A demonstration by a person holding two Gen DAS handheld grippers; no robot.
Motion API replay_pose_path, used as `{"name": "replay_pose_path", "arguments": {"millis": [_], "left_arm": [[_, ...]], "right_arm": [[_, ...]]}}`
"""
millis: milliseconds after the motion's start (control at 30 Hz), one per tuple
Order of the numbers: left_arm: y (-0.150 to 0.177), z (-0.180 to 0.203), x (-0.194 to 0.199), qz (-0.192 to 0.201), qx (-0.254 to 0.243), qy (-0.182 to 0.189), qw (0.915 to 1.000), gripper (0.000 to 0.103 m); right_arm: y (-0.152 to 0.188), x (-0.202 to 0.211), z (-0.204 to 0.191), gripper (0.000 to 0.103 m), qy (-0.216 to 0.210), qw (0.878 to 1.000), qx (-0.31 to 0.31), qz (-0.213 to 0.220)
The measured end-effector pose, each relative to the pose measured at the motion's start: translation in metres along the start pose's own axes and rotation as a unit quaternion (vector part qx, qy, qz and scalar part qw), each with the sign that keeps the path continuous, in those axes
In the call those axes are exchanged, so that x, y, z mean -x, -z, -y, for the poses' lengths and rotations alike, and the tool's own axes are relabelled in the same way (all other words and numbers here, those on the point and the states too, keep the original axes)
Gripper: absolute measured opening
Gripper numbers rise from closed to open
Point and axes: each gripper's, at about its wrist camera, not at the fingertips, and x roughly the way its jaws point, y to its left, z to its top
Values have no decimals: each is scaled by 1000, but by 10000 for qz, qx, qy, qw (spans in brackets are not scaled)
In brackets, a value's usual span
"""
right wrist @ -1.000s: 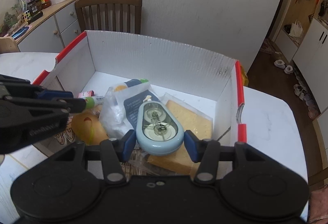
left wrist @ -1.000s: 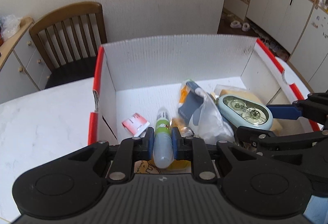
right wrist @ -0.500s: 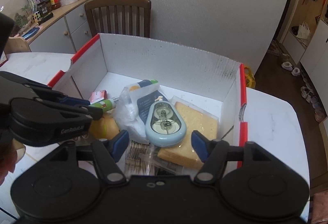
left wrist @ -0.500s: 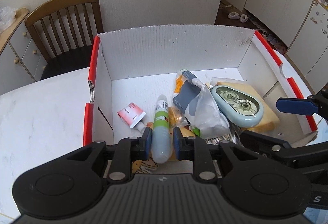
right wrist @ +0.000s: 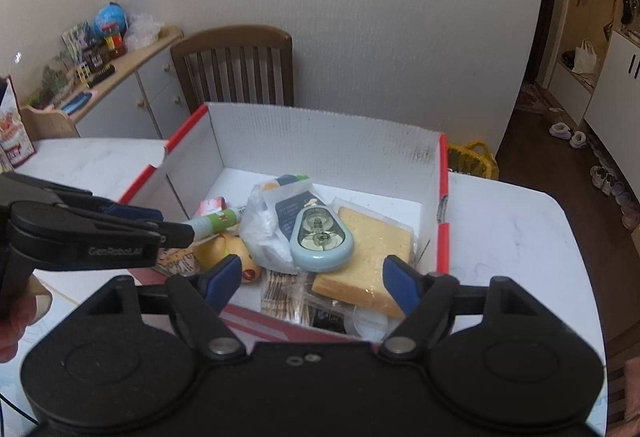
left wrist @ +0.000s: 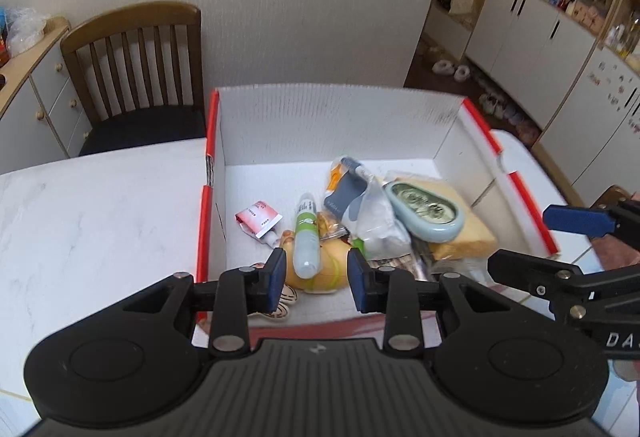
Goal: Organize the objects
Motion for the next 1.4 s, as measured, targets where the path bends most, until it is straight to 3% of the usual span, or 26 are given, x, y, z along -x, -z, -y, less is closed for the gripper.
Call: {"name": "replay_pose_path", "arguments": {"millis": [233,300,367,633,833,1033,1133,1400], "left_arm": [[13,4,41,373,-104,112,9992,33],[17,4,52,470,-66,141,9988,58],[23,5,63,615,-41,166,9980,65],[41,19,97,904,-389,74,9951,66],[54,24,116,1067,-432,-18,9934,82],[69,29,123,1023,-408,-105,9939,89],[76,32,126,998,-423,-82,9941,100],[92,43,133,1050,-485,-55,9933,100]], "right_arm": [[8,31,-1,79,-62,9998,-131,152],[11,39,-2,79,-112,9996,-158,205],[14,47,-3,82,-141,9994,-161,275],[26,77,-10,88,-272,9977,-167,600],[37,98,-12,101,-442,9948,-193,901],[47,115,-12,103,-522,9923,-325,1079],[52,120,-13,103,-448,9923,-276,1120],[65,130,-11,103,-320,9921,-263,1185]]}}
